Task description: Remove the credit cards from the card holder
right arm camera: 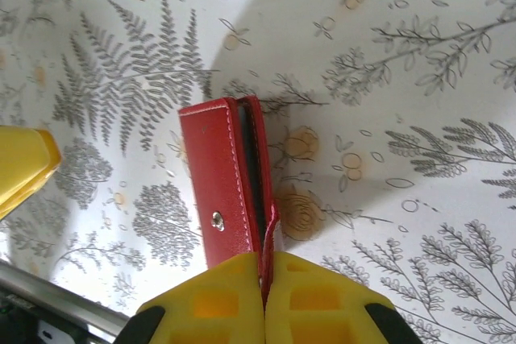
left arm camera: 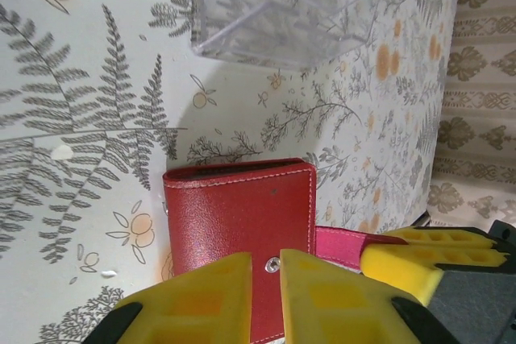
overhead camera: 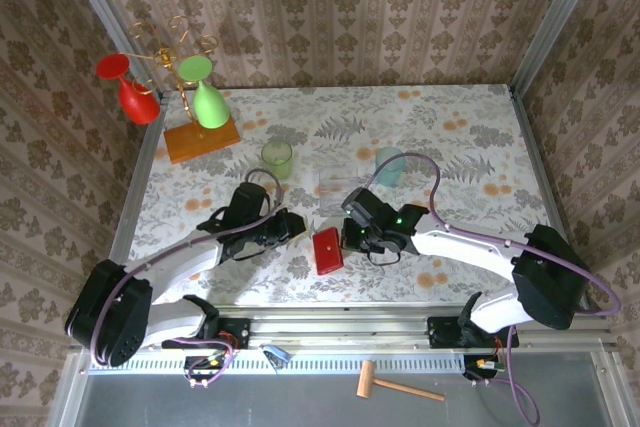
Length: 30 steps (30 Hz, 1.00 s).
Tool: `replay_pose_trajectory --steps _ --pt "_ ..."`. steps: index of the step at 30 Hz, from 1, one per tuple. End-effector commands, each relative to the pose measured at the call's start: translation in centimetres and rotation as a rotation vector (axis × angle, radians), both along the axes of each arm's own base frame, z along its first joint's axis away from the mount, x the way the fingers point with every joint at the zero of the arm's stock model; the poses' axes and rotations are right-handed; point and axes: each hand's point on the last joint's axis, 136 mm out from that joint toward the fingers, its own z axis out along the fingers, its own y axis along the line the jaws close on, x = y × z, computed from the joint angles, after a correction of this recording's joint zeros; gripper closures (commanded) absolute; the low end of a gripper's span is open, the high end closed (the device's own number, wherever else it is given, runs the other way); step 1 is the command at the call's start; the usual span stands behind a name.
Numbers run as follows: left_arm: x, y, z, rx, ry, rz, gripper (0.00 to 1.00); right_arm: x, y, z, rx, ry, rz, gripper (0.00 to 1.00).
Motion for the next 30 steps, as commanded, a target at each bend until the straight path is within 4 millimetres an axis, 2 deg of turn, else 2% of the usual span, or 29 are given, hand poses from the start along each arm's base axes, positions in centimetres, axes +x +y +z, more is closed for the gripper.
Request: replay_pose_trajectory --steps 1,6,12,13,21,24,25,30 --pt "-0.1 0.9 0.7 0.012 -0.017 -0.011 0.83 0.3 0.3 2.0 0.005 -0.025 0.016 0.98" --pt "0.0 2.3 1.3 0.01 -0.033 0.019 0.83 0.6 1.0 3.9 0.027 -0.037 0.012 0.99" --pt "0.1 3.1 1.5 0.0 -0.04 0.034 0.83 0.7 1.6 4.9 0.048 -0.04 0.001 1.0" --pt "0.1 3.1 1.5 -0.002 -0.04 0.029 0.83 0.6 1.6 6.0 0.074 -0.058 0.0 1.0" --pt "-0.1 2.9 1.3 -0.008 -0.038 0.013 0.83 0.4 2.3 6.2 0.088 -0.055 0.0 1.0" --pt "-0.1 2.8 1.2 -0.014 -0.034 0.01 0.83 0.3 3.2 6.9 0.106 -0.073 0.04 1.0" --pt "0.0 2.7 1.2 -0.016 -0.033 0.01 0.83 0.4 3.5 6.3 0.09 -0.063 0.057 1.0" --pt "0.3 2.5 0.9 -0.029 -0.025 0.021 0.83 0.3 4.7 6.4 0.097 -0.074 0.114 1.0"
